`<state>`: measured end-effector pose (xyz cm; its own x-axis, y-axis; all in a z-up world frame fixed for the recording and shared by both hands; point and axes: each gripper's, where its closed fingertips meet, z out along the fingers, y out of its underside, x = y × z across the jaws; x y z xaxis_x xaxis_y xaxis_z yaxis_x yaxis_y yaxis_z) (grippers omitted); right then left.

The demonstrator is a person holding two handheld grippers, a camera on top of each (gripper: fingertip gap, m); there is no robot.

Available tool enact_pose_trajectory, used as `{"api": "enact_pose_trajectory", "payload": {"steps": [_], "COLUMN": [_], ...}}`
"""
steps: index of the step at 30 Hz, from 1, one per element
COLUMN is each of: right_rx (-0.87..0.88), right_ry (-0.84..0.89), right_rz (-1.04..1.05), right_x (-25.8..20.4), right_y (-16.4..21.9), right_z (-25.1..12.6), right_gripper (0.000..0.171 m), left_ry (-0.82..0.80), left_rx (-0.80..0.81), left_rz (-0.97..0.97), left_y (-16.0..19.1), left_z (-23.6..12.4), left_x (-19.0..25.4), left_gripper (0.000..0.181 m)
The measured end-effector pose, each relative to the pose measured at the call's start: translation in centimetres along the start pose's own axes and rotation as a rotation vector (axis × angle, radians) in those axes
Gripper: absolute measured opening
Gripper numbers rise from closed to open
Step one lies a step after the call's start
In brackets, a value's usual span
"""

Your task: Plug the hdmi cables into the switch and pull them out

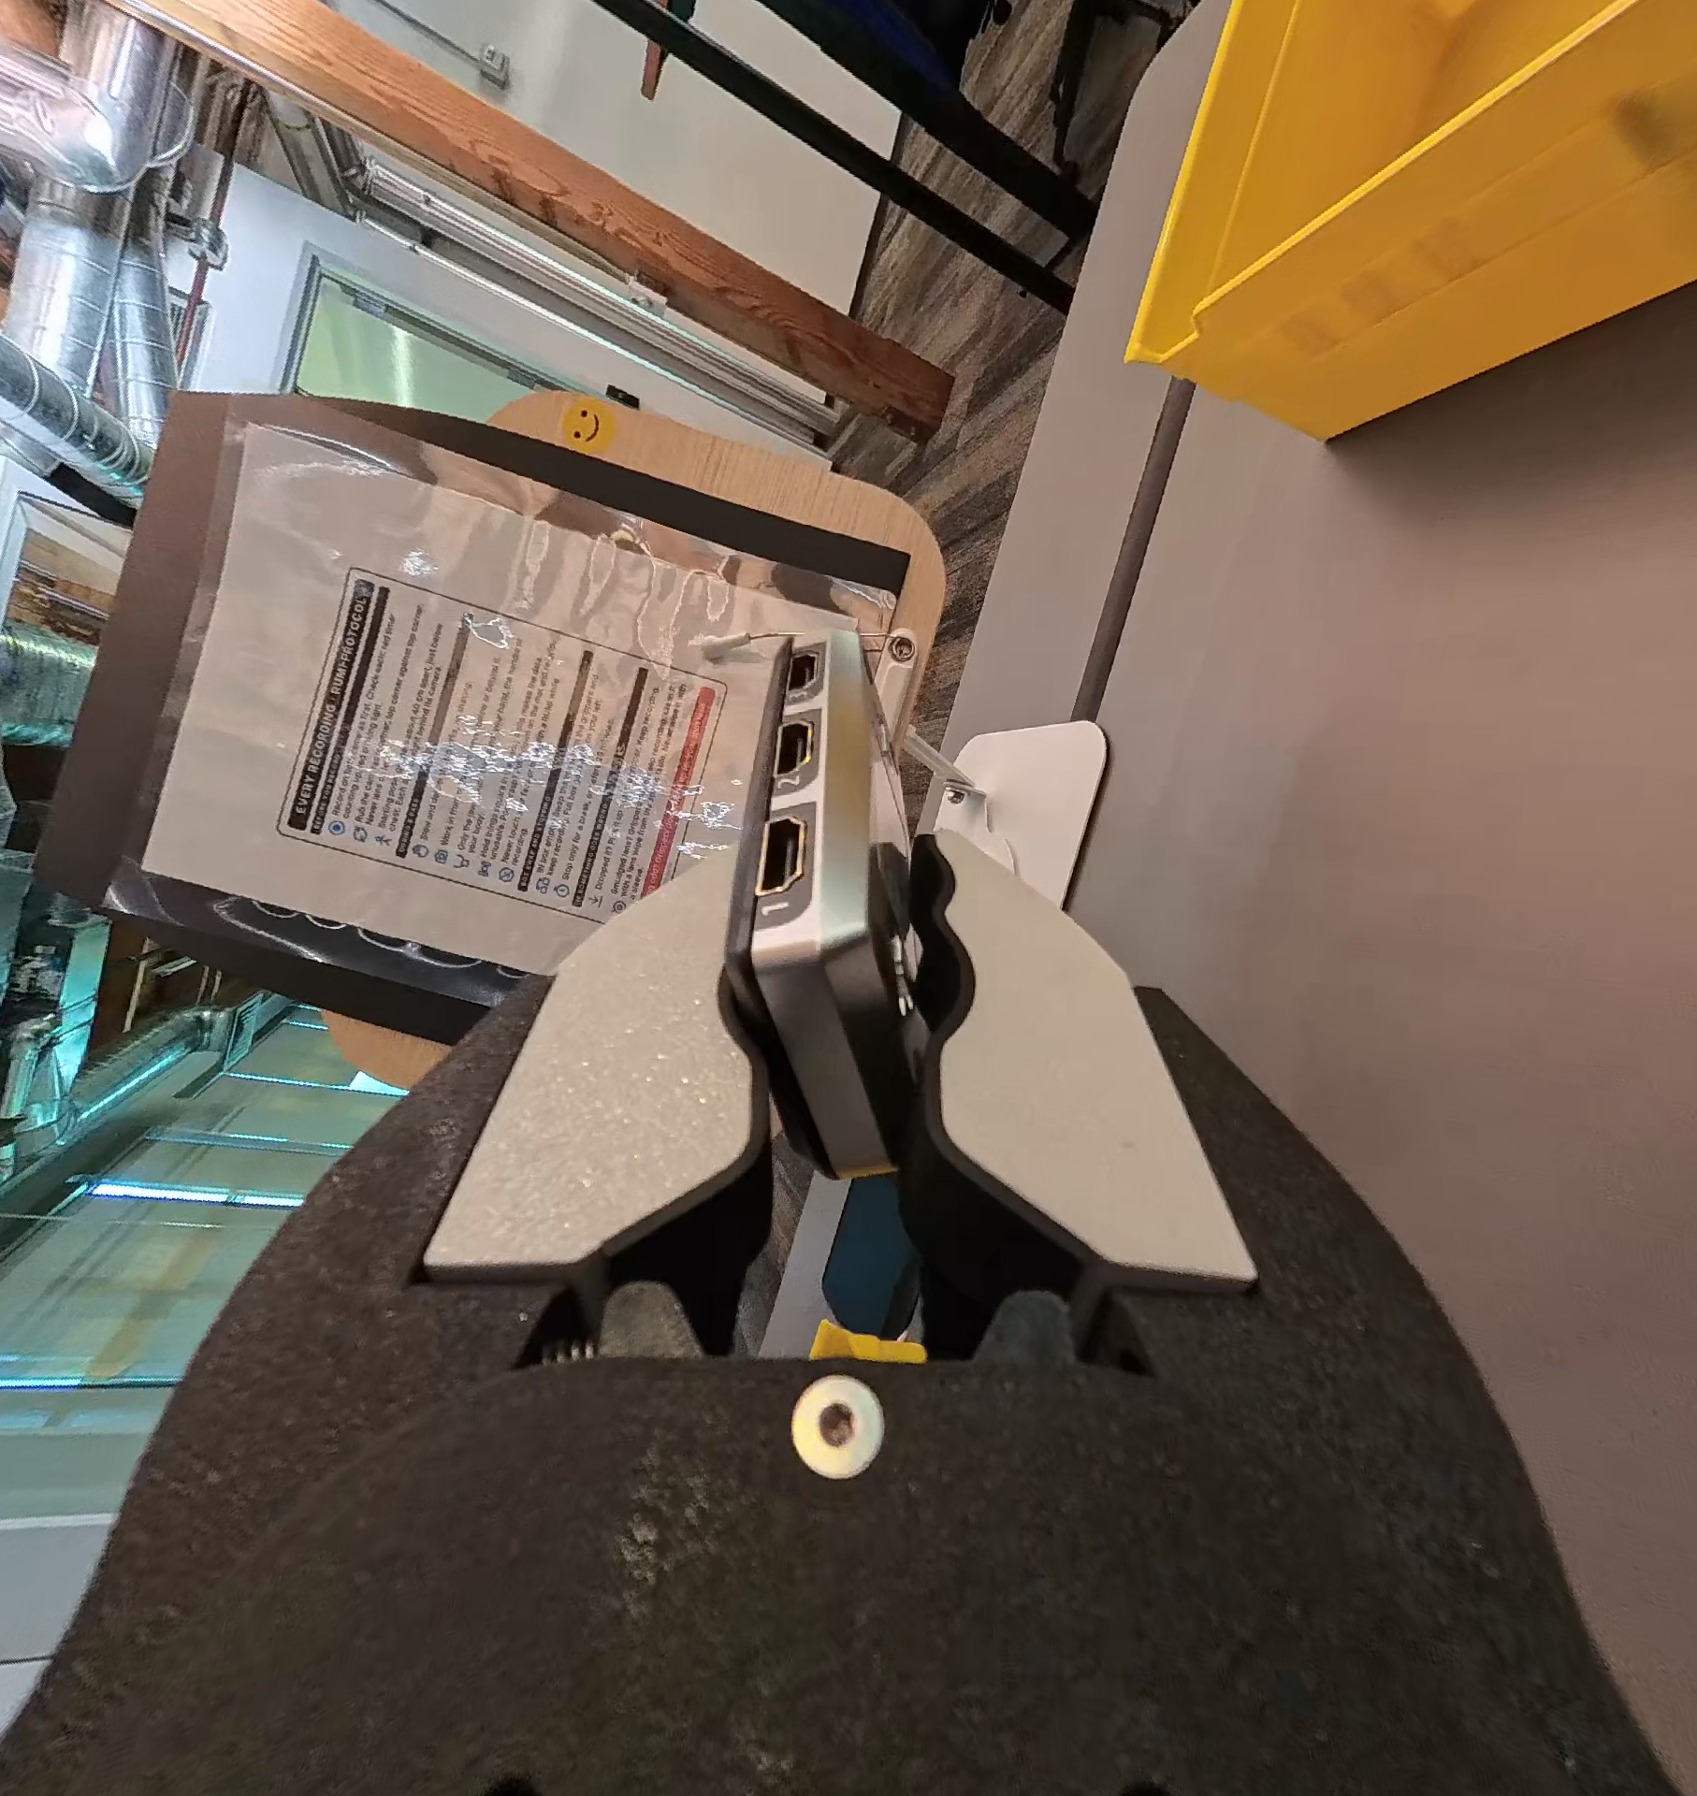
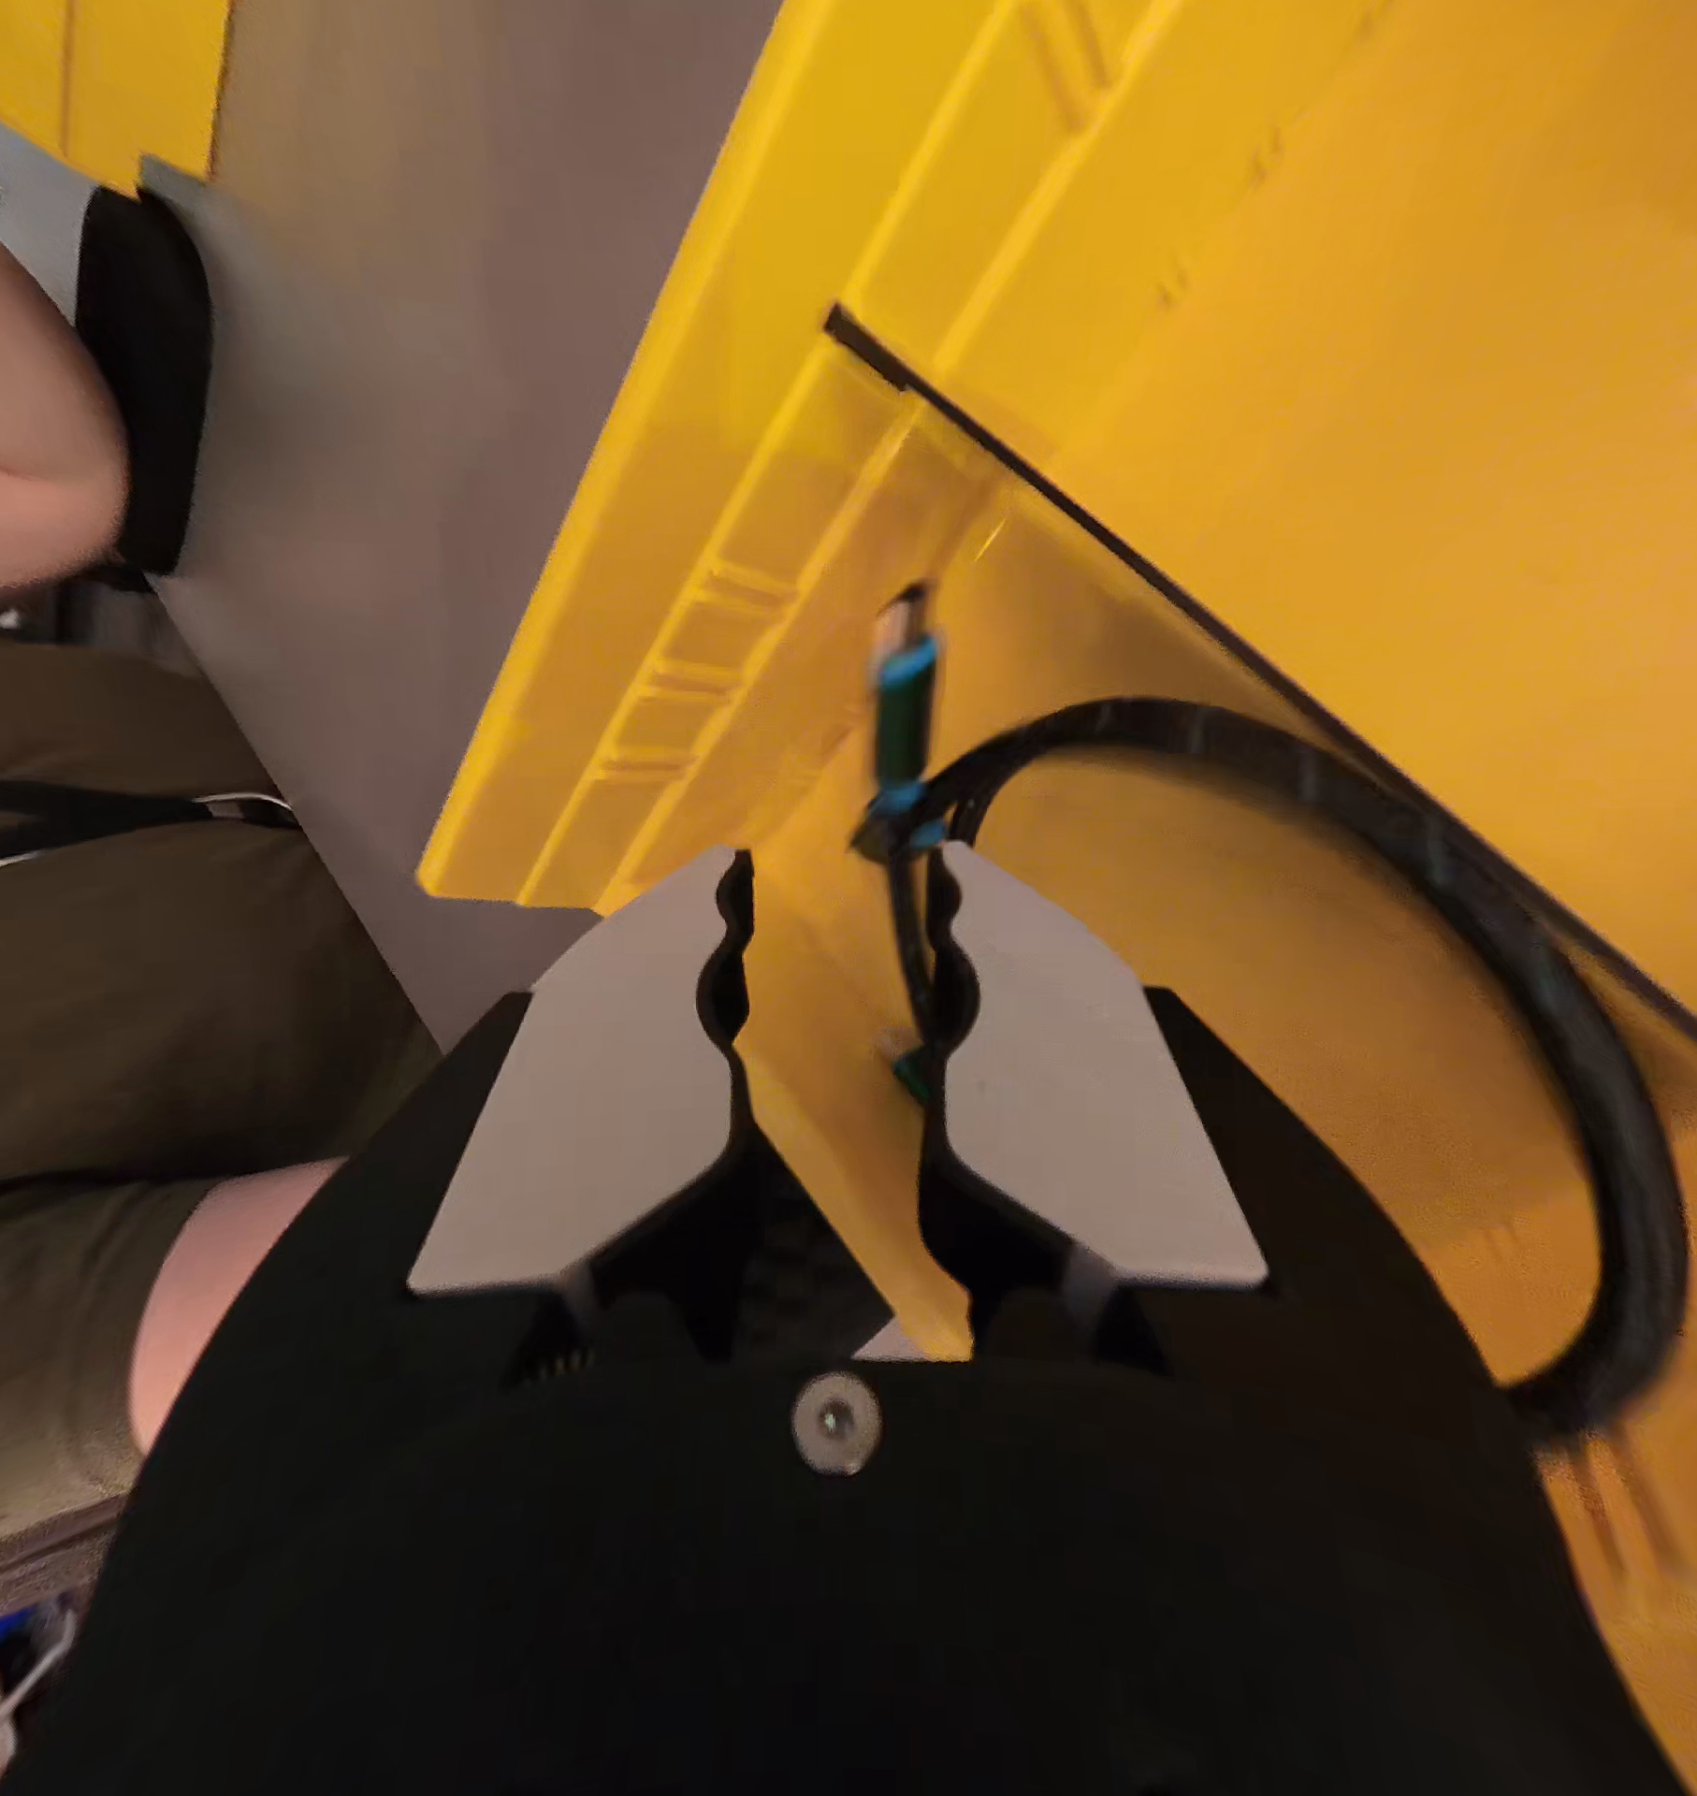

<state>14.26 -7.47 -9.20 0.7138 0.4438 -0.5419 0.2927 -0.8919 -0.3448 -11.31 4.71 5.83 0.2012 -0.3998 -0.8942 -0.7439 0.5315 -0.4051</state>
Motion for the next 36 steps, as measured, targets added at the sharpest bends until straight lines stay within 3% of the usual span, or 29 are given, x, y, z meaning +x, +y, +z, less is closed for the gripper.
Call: {"api": "enact_pose_trajectory", "payload": {"steps": [4,6,11,14,18,21,28,31,36], "right_rx": [0.076,0.163,0.465,0.646,0.626,0.597,0.44,0.428,0.442], "right_ry": [0.066,0.114,0.447,0.623,0.73,0.724,0.574,0.537,0.646], "right_rz": [0.0,-0.121,-0.838,-1.226,-1.528,-1.586,-1.556,-1.435,-1.332], "right_x": [-1.4,-3.6,-11.6,-17.5,-21.1,-21.6,-21.1,-20.0,-17.0], "right_y": [0.7,-0.3,-8.3,-13.2,-16.0,-16.8,-15.7,-16.3,-17.5], "right_z": [-3.2,-5.0,-7.8,-6.3,-0.4,2.6,5.9,5.7,4.1], "right_gripper": [0.037,0.036,0.042,0.048,0.049,0.05,0.023,0.022,0.022], "left_ry": [0.0,0.005,0.062,0.132,0.214,0.264,0.36,0.279,0.108], "left_rx": [0.0,0.009,0.06,0.102,0.133,0.189,0.241,0.196,0.067], "left_rz": [0.011,0.02,0.021,0.025,0.015,0.059,0.088,0.034,-0.106], "left_y": [0.1,-0.1,-1.0,-1.8,-2.9,-3.9,-4.9,-4.4,-2.0], "left_z": [-0.1,-0.2,-0.7,-1.3,-2.0,-2.8,-3.3,-2.4,-1.0], "left_x": [-0.1,0.0,0.8,1.7,2.9,4.0,6.3,5.1,1.5], "left_gripper": [0.026,0.026,0.026,0.027,0.026,0.026,0.026,0.037,0.062]}}
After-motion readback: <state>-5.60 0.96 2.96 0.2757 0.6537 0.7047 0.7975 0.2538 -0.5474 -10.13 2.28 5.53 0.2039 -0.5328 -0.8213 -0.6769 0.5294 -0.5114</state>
